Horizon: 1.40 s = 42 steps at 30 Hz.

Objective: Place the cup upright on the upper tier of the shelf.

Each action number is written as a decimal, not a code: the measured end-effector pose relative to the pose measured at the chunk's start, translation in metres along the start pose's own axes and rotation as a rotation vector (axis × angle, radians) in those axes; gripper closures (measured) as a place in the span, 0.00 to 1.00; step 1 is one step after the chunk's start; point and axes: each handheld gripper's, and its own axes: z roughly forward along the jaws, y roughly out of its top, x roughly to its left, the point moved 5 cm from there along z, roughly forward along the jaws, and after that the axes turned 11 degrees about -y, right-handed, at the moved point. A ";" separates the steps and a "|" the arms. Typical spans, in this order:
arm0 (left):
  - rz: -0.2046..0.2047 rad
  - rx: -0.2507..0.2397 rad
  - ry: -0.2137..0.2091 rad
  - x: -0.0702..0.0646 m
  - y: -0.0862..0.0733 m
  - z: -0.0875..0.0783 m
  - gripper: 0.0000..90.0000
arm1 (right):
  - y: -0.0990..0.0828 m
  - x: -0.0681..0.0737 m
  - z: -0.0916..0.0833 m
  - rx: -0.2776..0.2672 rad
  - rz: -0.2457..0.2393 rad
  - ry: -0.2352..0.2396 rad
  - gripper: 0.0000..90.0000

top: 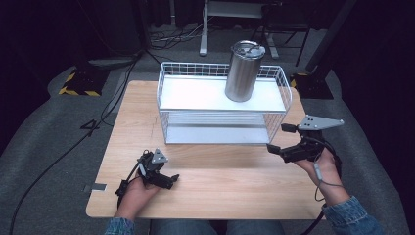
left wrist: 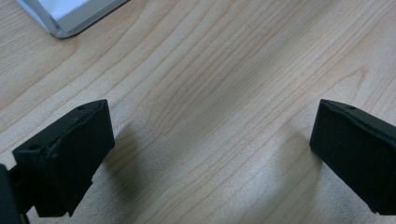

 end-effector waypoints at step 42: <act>0.000 0.000 0.000 0.000 0.000 0.000 0.00 | -0.144 0.015 0.052 0.198 0.039 -0.092 0.04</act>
